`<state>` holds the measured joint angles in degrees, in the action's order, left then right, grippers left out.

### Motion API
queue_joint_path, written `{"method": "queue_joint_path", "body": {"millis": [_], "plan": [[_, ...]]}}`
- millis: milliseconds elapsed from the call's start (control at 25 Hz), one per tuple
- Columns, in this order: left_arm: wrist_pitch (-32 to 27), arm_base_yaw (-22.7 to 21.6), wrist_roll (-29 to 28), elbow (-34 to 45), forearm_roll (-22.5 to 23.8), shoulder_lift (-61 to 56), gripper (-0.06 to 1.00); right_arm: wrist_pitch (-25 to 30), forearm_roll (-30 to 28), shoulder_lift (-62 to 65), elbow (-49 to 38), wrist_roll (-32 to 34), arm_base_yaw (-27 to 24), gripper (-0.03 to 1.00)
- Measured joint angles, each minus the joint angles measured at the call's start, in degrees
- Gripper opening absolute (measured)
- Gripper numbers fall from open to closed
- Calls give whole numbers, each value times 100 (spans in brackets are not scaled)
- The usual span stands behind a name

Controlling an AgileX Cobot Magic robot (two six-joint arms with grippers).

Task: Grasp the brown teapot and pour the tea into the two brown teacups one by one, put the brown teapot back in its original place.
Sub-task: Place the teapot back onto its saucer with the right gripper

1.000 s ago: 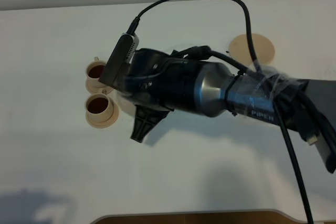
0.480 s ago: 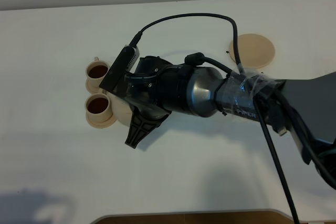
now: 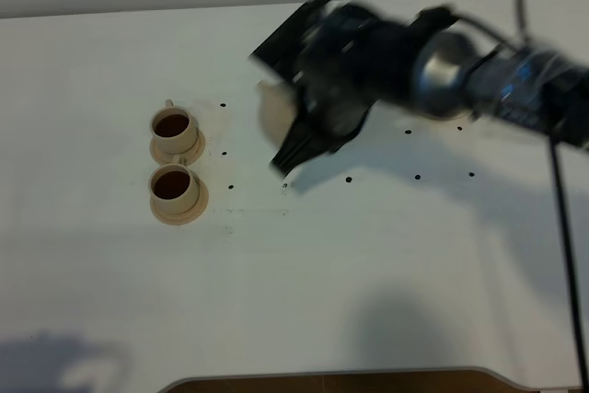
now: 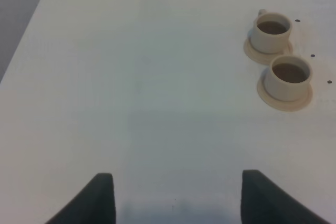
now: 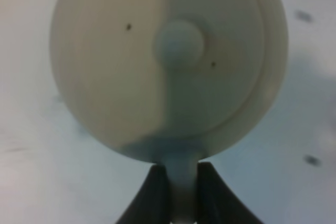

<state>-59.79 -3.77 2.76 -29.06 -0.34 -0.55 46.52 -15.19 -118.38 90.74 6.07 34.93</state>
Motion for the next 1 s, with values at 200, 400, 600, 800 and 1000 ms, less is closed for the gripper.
{"method": "queue_joint_path", "body": {"millis": [200,400,600,800,1000], "plan": [[0,0,0,0,0,0,55,67,139,59,0,-2,-929,12],[0,0,0,0,0,0,55,58,284,59,0,-74,-1725,12],[0,0,0,0,0,0,55,-60,508,59,0,-180,-2173,12],[0,0,0,0,0,0,55,-62,551,-42,0,-217,-2346,12],[0,0,0,0,0,0,55,-92,590,-240,0,-245,-2379,12]]}}
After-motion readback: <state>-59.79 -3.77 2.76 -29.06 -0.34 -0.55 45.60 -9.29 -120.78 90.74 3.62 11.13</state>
